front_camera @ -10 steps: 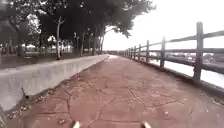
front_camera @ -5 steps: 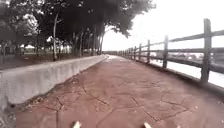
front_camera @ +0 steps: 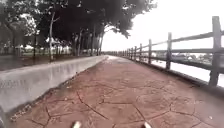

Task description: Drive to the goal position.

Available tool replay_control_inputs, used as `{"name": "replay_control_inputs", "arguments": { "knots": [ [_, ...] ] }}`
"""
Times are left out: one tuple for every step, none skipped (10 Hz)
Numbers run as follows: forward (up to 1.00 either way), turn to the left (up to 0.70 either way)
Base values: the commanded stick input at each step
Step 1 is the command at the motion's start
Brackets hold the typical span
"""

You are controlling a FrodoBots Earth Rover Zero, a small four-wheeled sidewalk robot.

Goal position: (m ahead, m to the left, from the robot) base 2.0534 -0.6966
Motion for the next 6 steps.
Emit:
{"name": "replay_control_inputs", "arguments": {
  "knots": [
    [0.5,0.0],
    [0.5,0.01],
    [0.5,0.01],
    [0.5,0.01],
    [0.5,0.01],
    [0.5,0.01]
  ]
}}
